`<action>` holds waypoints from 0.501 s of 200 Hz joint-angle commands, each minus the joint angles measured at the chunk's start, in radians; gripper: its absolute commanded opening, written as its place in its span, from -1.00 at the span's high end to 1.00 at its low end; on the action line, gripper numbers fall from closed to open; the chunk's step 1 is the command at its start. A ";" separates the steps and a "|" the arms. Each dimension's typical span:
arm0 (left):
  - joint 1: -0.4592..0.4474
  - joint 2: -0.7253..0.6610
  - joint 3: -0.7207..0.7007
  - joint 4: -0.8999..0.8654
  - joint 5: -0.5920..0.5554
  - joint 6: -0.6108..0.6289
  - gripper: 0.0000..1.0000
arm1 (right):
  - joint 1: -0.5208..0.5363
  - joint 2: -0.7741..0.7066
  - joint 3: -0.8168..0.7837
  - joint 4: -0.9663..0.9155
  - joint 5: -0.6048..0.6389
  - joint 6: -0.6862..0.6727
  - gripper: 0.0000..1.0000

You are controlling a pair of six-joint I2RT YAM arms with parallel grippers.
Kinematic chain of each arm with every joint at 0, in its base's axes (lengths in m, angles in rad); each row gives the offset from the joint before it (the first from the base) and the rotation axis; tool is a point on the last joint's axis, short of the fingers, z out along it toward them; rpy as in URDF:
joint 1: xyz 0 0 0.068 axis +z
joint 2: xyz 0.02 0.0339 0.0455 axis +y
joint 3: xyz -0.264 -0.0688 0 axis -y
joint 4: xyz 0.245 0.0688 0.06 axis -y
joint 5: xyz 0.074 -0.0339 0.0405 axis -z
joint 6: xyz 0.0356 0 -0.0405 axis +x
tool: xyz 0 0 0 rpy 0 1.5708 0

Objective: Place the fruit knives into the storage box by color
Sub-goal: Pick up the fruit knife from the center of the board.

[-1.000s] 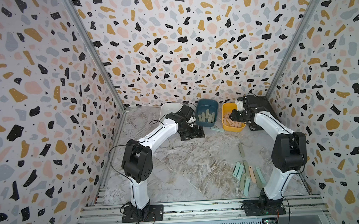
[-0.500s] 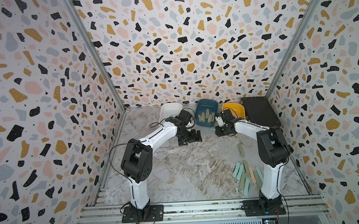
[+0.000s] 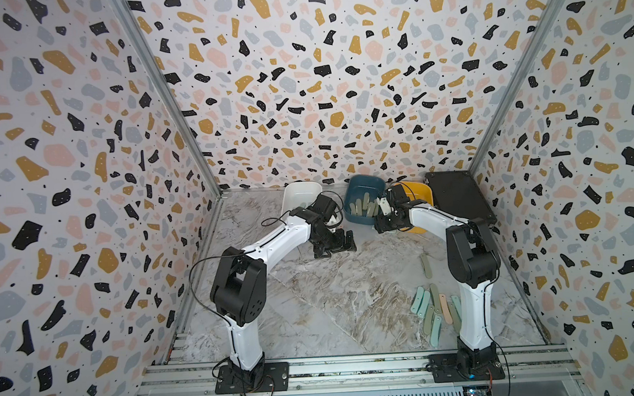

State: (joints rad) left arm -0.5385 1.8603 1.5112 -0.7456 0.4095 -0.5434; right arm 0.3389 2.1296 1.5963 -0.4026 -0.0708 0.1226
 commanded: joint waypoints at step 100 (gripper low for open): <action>0.010 -0.067 -0.030 0.040 0.024 -0.001 -0.98 | -0.003 -0.001 0.003 -0.166 -0.057 0.047 0.03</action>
State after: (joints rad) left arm -0.5331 1.8328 1.4918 -0.7235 0.4156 -0.5438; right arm 0.3374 2.1811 1.6474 -0.5266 -0.1162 0.1356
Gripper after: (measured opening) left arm 0.990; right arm 0.540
